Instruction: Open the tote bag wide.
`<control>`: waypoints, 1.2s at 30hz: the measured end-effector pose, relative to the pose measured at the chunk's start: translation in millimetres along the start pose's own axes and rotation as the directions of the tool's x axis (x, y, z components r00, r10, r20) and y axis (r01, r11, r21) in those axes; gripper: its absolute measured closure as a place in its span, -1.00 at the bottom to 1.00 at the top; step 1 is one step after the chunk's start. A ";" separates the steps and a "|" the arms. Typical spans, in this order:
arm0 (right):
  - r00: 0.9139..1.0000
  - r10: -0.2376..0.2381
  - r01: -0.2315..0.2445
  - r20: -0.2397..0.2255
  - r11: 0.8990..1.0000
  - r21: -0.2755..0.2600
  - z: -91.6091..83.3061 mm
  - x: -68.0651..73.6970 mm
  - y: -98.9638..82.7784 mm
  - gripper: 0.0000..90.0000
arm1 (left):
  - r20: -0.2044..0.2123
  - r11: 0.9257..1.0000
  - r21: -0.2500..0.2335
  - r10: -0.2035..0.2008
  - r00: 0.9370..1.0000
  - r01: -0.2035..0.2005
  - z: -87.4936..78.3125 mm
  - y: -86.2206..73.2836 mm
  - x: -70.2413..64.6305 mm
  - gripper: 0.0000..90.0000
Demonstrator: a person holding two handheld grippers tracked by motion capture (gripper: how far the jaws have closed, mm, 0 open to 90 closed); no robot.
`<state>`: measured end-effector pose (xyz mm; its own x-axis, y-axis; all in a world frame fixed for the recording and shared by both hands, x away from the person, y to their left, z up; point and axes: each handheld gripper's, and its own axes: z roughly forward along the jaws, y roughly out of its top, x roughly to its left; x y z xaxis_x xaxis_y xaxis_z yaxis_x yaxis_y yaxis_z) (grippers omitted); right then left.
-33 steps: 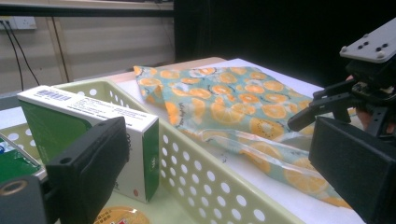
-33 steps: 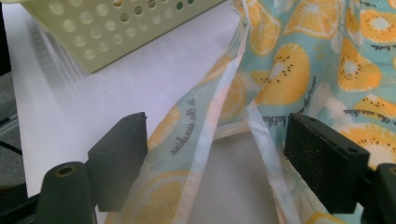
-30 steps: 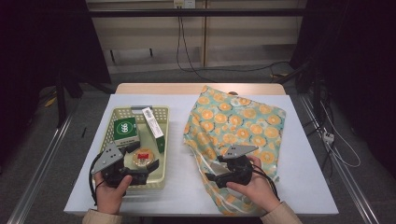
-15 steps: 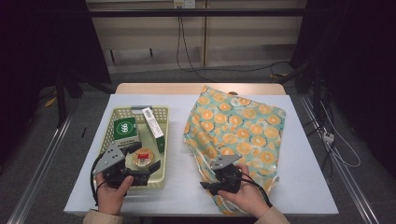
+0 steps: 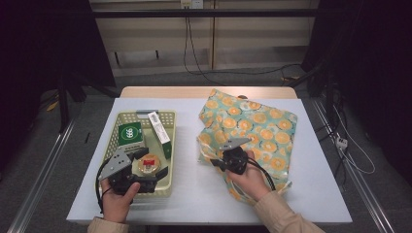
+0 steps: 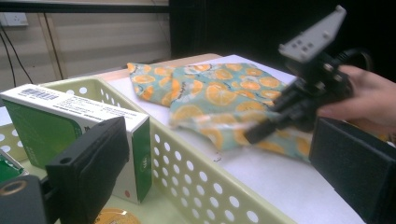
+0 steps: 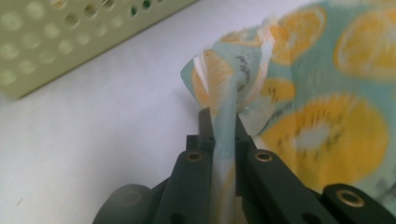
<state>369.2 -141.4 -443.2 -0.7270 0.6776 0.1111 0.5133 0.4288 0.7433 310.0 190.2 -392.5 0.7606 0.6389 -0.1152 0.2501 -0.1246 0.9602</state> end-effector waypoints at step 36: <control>0.987 0.078 -0.080 0.143 0.997 0.013 -48.7 -64.2 21.7 -0.42 | 0.003 1.000 -0.009 -0.003 1.000 0.003 0.8 2.0 1.4 -0.89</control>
<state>404.8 -204.7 -402.1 -0.6124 0.7872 0.0731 0.5761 0.3810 0.7231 312.0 190.2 -391.0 0.7618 0.6367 -0.1190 0.2467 -0.1154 0.9622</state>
